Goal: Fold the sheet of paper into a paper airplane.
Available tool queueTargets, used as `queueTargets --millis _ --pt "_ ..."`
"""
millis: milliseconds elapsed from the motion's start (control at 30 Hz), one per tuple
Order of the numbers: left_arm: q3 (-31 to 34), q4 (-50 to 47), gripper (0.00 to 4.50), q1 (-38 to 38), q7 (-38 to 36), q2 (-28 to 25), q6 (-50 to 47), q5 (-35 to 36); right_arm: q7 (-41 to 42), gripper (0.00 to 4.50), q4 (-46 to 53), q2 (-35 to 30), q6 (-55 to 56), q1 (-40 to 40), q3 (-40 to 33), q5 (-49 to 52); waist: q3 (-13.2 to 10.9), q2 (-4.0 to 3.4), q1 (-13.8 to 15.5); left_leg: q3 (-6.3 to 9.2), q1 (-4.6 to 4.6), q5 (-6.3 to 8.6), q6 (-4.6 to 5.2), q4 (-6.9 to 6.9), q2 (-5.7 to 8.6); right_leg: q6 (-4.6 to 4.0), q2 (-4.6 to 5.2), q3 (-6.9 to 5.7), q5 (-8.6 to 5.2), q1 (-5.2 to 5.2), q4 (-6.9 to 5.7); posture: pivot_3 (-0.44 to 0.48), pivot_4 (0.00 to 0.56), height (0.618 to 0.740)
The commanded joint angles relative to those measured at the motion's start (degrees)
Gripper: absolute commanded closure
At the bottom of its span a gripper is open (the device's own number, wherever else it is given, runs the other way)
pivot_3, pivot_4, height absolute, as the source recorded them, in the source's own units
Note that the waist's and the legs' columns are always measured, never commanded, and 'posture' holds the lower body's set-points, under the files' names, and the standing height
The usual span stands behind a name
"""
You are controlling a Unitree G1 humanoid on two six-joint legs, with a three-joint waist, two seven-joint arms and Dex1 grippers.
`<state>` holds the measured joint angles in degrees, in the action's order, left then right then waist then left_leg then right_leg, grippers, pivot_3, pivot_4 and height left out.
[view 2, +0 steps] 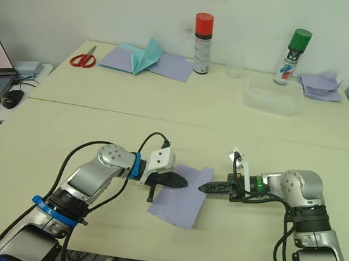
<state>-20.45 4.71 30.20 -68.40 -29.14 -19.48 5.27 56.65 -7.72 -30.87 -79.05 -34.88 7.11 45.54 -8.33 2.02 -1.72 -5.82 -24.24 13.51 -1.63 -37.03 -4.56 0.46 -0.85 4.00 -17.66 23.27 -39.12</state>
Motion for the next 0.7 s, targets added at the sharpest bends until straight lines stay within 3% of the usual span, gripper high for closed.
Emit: queueTargets --millis 33,700 --pt "-2.8 -0.8 4.50 -1.0 -0.2 -0.9 3.0 -2.6 1.3 4.48 -0.1 -0.6 2.6 -0.7 0.9 -1.4 0.0 0.00 0.0 0.01 -0.02 0.00 0.00 -0.01 0.01 0.00 0.00 0.00 0.00 0.00 0.01 0.000 0.150 0.740" --pt "-3.6 2.1 4.50 -1.1 2.4 1.6 4.4 -4.6 -0.4 4.48 0.1 -4.8 11.2 -1.1 1.7 -9.6 0.0 -0.01 0.2 0.13 -0.02 -0.01 0.01 -0.10 0.04 0.00 0.02 -0.03 0.00 -0.08 -0.05 0.000 0.150 0.740"
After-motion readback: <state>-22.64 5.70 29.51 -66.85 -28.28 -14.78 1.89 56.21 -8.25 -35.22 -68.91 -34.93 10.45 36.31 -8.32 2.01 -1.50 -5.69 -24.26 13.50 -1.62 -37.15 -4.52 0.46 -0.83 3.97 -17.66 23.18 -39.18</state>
